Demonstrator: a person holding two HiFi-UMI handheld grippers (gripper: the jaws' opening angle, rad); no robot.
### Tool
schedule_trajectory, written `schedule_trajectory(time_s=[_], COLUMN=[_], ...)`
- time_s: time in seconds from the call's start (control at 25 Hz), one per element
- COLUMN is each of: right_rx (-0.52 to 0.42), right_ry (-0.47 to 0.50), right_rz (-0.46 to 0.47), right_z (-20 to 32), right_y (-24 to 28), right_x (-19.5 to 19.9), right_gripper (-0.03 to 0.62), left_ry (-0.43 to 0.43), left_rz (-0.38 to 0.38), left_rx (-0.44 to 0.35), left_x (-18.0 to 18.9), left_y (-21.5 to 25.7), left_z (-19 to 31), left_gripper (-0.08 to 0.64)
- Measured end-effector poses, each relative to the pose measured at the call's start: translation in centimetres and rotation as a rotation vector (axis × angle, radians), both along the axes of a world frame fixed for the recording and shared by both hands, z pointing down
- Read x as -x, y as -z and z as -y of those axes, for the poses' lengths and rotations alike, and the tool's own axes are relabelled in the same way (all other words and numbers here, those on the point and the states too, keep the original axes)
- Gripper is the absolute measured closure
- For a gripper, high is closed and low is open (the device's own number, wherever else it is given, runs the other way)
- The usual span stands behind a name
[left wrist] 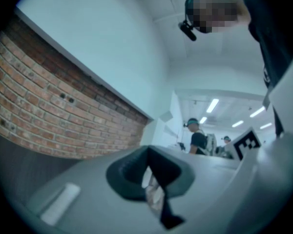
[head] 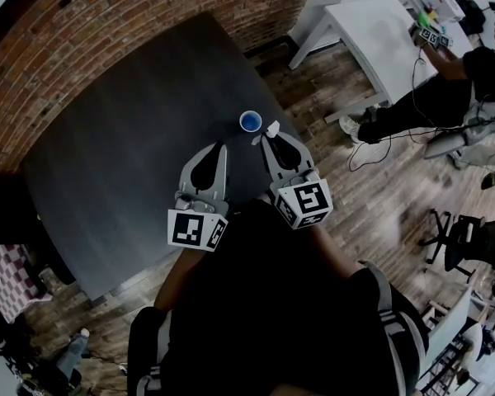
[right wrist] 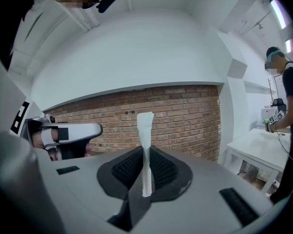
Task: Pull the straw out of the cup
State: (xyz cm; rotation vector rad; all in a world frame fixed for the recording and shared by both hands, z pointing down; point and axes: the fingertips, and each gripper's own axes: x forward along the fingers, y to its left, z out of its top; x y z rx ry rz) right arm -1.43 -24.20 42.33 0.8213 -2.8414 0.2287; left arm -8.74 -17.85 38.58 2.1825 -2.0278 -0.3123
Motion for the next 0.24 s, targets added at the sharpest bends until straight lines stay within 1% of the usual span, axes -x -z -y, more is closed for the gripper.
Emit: schedule_trajectory(time_s=[0.24], right_rx=[-0.001], right_ry=[-0.002], right_rz=[0.002], right_z=[-0.06], right_y=[0.05], right_x=[0.15], right_gripper=[0.552], left_ry=[0.001], left_rz=[-0.004], left_rx=[0.003], left_x=[0.33], left_y=[-0.19], left_z=[-0.15], left_gripper=[0.555])
